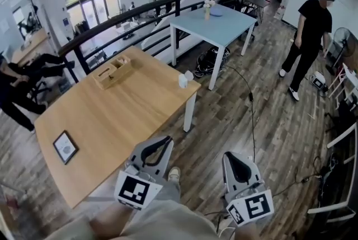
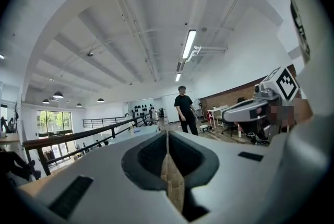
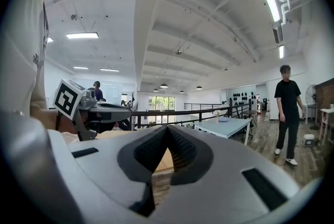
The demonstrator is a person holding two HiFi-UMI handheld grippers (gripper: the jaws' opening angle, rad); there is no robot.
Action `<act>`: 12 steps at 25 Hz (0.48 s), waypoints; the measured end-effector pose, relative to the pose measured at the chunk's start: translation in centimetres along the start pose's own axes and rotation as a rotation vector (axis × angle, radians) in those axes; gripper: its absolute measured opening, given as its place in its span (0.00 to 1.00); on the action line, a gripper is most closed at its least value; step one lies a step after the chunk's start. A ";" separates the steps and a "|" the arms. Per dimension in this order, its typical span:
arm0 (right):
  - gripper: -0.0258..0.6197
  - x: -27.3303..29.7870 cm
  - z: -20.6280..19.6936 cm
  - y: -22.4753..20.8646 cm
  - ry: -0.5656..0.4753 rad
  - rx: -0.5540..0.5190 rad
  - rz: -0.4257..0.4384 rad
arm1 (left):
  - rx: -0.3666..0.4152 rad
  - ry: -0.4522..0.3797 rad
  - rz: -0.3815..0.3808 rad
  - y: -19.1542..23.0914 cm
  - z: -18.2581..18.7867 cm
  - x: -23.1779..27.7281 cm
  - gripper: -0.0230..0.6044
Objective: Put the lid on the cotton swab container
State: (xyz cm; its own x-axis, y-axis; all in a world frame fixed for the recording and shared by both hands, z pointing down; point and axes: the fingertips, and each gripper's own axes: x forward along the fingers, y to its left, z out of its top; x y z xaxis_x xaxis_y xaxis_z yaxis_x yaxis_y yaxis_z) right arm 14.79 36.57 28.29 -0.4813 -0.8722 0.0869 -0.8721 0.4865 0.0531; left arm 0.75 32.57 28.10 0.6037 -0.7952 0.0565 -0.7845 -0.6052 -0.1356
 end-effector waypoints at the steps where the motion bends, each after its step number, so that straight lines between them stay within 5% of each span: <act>1: 0.08 1.0 0.1 -0.6 0.003 0.003 -0.001 | -0.002 0.005 -0.003 0.6 -0.1 0.9 0.09; 12: 0.08 15.7 0.5 -6.9 0.085 0.016 0.008 | -0.022 0.048 -0.044 10.7 -1.6 13.7 0.09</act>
State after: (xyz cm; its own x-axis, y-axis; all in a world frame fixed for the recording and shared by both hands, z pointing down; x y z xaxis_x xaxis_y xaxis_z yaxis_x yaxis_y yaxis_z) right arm 13.18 19.54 28.79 -0.4795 -0.8606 0.1717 -0.8699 0.4919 0.0357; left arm 0.38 15.12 28.97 0.6307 -0.7683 0.1094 -0.7605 -0.6400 -0.1099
